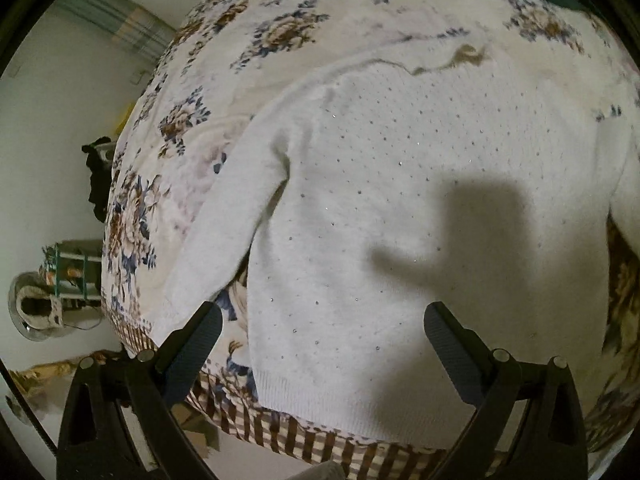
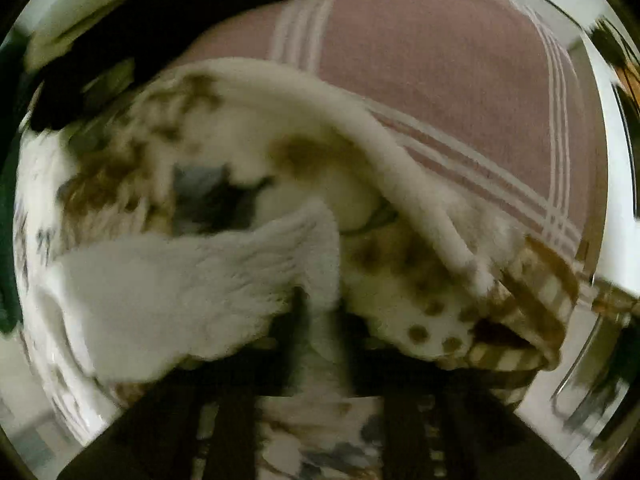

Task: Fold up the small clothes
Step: 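Grasp the sweater's sleeve cuff with the right gripper and lift it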

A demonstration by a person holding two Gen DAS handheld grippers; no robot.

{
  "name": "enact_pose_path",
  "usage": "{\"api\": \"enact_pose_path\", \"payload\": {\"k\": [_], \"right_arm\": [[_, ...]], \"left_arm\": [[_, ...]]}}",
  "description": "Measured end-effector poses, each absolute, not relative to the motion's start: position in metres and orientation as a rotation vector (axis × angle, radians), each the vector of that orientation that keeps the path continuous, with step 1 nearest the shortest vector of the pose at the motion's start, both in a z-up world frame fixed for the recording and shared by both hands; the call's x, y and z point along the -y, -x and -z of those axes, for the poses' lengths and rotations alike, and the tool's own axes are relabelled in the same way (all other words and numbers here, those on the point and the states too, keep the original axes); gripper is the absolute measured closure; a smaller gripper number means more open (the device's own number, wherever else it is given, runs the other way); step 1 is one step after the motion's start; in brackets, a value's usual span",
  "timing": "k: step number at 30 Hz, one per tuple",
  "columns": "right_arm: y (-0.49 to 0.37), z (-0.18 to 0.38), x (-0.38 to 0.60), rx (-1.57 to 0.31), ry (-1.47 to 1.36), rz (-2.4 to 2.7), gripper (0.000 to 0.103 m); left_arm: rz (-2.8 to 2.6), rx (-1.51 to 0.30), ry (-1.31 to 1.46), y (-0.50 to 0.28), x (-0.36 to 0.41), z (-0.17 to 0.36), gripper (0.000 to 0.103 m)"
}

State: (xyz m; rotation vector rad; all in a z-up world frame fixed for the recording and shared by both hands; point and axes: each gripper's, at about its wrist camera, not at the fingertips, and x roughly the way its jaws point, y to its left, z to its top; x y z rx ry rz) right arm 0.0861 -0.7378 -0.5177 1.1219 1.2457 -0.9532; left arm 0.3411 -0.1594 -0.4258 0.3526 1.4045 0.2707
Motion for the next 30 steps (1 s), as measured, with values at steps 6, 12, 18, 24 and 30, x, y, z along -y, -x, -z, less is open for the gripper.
{"api": "enact_pose_path", "payload": {"k": [6, 12, 18, 24, 30], "right_arm": [[-0.043, 0.517, 0.759, -1.29, -1.141, 1.021, 0.096], [-0.048, 0.504, 0.781, -1.27, -1.099, 1.029, 0.096], [-0.041, 0.481, 0.819, -1.204, -1.07, 1.071, 0.096], [-0.062, 0.41, 0.833, -1.14, -0.96, 1.04, 0.096], [-0.109, 0.367, 0.823, -1.134, -0.907, 0.946, 0.096]], "left_arm": [[-0.246, -1.425, -0.378, -0.348, 0.17, 0.439, 0.0], [-0.214, -1.423, -0.37, -0.353, 0.177, 0.44, 0.0], [-0.191, -1.417, -0.342, -0.352, 0.174, 0.436, 0.0], [-0.148, -1.417, -0.306, -0.345, 0.172, 0.436, 0.0], [-0.147, -1.414, -0.25, -0.336, 0.163, 0.437, 0.0]]}}
